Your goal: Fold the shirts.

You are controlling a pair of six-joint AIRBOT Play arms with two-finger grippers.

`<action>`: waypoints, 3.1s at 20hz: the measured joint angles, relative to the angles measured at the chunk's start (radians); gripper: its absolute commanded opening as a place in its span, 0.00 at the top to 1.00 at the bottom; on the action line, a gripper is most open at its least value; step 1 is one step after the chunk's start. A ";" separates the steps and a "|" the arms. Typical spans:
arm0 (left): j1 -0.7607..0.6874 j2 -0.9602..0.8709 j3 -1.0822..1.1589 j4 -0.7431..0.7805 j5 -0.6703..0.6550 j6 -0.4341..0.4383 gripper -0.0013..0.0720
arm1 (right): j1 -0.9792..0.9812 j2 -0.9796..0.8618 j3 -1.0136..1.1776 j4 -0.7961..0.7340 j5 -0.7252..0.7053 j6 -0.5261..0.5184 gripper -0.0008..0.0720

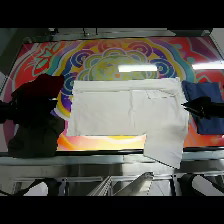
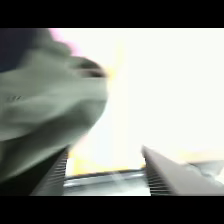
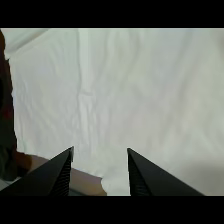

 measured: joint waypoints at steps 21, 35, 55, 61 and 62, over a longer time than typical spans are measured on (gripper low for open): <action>-0.250 -0.333 0.042 0.071 0.070 0.148 0.41 | -0.236 0.000 0.000 -0.045 0.150 0.099 0.46; -0.212 -0.352 0.042 -0.056 -0.034 0.298 0.64 | -0.330 0.015 -0.159 -0.453 0.140 0.233 0.45; -0.202 -0.351 0.042 -0.146 -0.025 0.340 0.64 | -0.334 0.020 -0.381 -0.454 0.029 0.420 0.45; -0.202 -0.351 0.042 -0.147 -0.021 0.343 0.64 | -0.334 0.021 -0.426 -0.430 0.005 0.457 0.45; -0.202 -0.351 0.042 -0.147 -0.021 0.343 0.64 | -0.334 0.021 -0.428 -0.430 0.003 0.458 0.45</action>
